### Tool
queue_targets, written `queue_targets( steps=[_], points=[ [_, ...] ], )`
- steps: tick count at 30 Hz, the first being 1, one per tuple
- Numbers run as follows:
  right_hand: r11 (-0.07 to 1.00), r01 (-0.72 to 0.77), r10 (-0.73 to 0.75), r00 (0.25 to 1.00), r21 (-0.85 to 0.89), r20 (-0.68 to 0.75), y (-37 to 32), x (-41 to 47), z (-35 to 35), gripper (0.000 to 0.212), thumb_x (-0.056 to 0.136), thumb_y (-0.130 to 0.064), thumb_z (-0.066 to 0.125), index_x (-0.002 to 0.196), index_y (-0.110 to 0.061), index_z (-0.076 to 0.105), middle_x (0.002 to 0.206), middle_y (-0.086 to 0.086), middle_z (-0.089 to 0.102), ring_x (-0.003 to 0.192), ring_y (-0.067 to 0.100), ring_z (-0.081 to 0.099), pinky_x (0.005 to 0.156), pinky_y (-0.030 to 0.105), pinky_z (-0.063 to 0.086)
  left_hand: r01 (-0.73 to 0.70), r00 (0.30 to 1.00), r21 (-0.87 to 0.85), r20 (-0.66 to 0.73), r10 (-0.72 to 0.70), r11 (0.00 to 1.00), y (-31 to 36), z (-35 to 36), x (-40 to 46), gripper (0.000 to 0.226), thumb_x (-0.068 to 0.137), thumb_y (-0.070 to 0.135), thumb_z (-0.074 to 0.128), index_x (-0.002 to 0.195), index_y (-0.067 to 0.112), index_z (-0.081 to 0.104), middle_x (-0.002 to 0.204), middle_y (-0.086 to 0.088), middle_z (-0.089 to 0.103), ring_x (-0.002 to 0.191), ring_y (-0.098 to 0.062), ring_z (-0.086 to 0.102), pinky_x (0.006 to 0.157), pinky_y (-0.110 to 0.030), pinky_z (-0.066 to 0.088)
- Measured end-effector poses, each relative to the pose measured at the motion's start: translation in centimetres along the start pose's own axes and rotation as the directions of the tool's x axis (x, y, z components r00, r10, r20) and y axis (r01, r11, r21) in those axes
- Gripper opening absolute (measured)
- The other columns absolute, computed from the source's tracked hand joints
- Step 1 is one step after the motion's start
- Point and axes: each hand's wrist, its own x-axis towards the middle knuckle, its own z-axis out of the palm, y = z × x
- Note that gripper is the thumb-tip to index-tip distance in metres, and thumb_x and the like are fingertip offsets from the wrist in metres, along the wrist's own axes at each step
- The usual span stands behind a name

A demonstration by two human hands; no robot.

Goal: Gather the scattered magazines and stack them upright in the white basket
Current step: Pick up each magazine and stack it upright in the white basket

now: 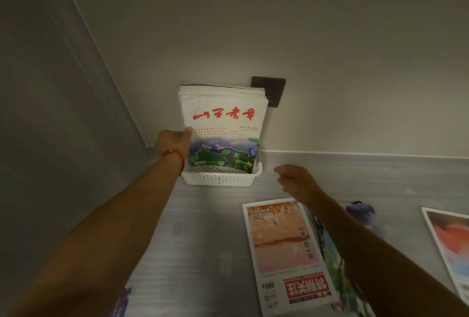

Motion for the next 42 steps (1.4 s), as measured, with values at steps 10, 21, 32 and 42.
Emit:
queue_targets(
  steps=[10, 21, 32, 42],
  points=[
    [0.959, -0.171, 0.192, 0.979, -0.227, 0.075, 12.9, -9.5, 2.8, 0.016, 0.097, -0.017, 0.052, 0.105, -0.023, 0.063, 0.093, -0.001, 0.067, 0.075, 0.01, 0.069, 0.063, 0.024, 0.059, 0.008, 1.0, 0.004, 0.008, -0.008, 1.0, -0.1, 1.0, 0.3, 0.04, 0.08, 0.035, 0.068, 0.106, 0.004, 0.07, 0.108, -0.016, 0.072, 0.093, -0.033, 0.069, 0.089, -0.047, 0.058],
    [0.962, -0.087, 0.095, 0.995, -0.259, 0.019, 13.1, -10.4, 4.6, 0.011, 0.096, -0.017, 0.049, 0.096, -0.023, 0.058, 0.094, -0.004, 0.064, 0.082, 0.009, 0.064, 0.073, 0.024, 0.056, -0.422, 0.876, 0.072, 0.289, 0.386, 0.904, -8.2, 4.7, -16.2, 0.038, 0.079, -0.005, 0.062, 0.113, 0.013, 0.066, 0.118, -0.008, 0.064, 0.106, -0.026, 0.062, 0.092, -0.042, 0.055],
    [0.926, -0.301, 0.256, 0.944, -0.23, -0.206, 20.3, -13.1, -3.2, 0.028, 0.089, -0.042, 0.048, 0.103, -0.021, 0.058, 0.108, 0.011, 0.062, 0.106, 0.031, 0.061, 0.084, 0.031, 0.045, -0.691, 0.611, 0.452, 0.782, 0.122, 0.564, -16.5, 11.2, -30.2, 0.057, 0.09, 0.036, 0.056, 0.143, 0.042, 0.036, 0.165, 0.006, 0.006, 0.154, -0.028, 0.0, 0.121, -0.061, 0.013],
    [0.838, -0.496, 0.446, 0.863, -0.226, -0.239, 24.8, -14.9, -5.8, 0.084, 0.073, -0.051, 0.077, 0.133, -0.011, 0.033, 0.126, 0.018, 0.041, 0.117, 0.037, 0.044, 0.093, 0.05, 0.045, -0.692, 0.623, 0.533, 0.782, 0.03, 0.488, -16.2, 11.6, -31.3, 0.076, 0.092, 0.033, 0.058, 0.152, 0.045, 0.013, 0.165, 0.005, -0.012, 0.152, -0.03, -0.013, 0.12, -0.061, 0.006]
  ],
)
